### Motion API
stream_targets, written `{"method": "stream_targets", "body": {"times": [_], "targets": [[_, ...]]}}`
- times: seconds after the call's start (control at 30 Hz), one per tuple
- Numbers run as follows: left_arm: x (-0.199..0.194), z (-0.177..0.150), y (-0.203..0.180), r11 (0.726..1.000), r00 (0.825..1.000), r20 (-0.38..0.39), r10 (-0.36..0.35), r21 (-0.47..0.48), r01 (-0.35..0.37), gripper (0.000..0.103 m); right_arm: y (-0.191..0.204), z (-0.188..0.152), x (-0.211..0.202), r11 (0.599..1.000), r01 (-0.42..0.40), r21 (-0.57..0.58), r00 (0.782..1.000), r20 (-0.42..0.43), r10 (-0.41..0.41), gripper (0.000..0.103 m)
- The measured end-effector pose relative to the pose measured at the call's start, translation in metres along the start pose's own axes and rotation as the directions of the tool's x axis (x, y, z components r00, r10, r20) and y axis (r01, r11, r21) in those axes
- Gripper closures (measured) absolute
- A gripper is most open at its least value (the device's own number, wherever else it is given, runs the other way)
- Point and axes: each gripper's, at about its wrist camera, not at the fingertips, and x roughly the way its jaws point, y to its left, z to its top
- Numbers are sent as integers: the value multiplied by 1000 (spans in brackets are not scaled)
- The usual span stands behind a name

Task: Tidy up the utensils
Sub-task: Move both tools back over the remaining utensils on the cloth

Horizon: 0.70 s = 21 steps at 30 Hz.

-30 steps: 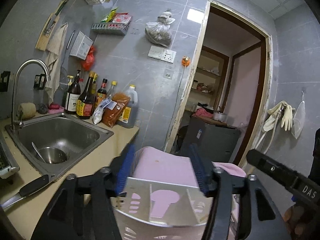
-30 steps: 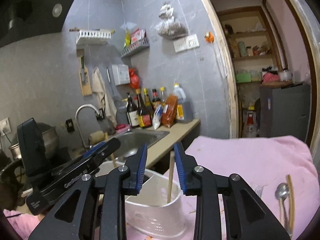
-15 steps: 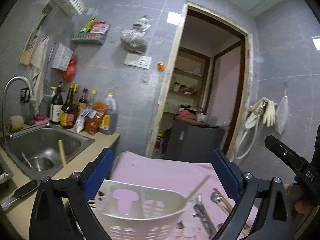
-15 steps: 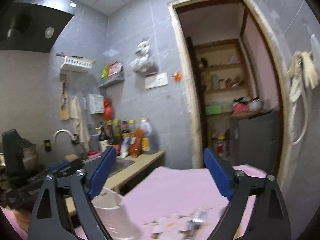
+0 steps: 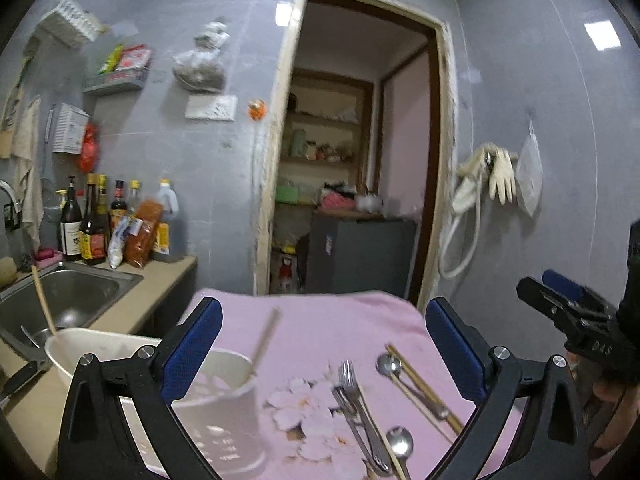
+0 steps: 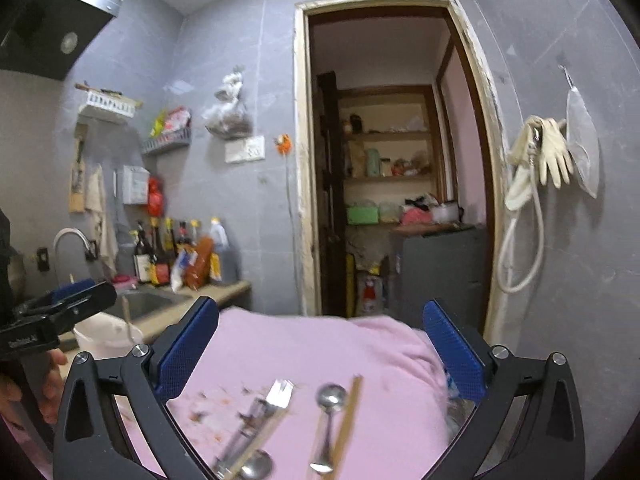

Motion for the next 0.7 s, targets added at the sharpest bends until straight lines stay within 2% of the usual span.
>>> {"method": "stream_targets", "body": {"times": [0.13, 0.23, 0.33, 0.47, 0.53, 0.63, 0.7], "targets": [[17, -17, -14, 999, 997, -81, -12, 33, 15, 3, -23, -15, 9, 1000, -3, 21, 996, -89, 5, 0], [33, -29, -23, 999, 987, -163, 4, 52, 4, 3, -33, -22, 17, 999, -5, 35, 989, -145, 10, 1], [48, -39, -30, 997, 969, -244, 33, 80, -14, 3, -41, -30, 30, 999, -8, 45, 976, -219, 18, 9], [61, -55, -38, 992, 953, -297, 66, 125, -29, 4, -47, -43, 50, 998, -28, 54, 940, -337, 44, 30], [66, -63, -40, 990, 944, -320, 76, 139, -32, 4, -49, -48, 60, 998, -41, 57, 920, -387, 60, 37], [77, -74, -43, 987, 924, -374, 80, 158, -21, 12, -52, -58, 74, 995, -70, 65, 883, -460, 93, 49], [85, -79, -44, 986, 911, -405, 81, 163, -15, 22, -52, -63, 82, 994, -84, 65, 865, -490, 105, 55]]}}
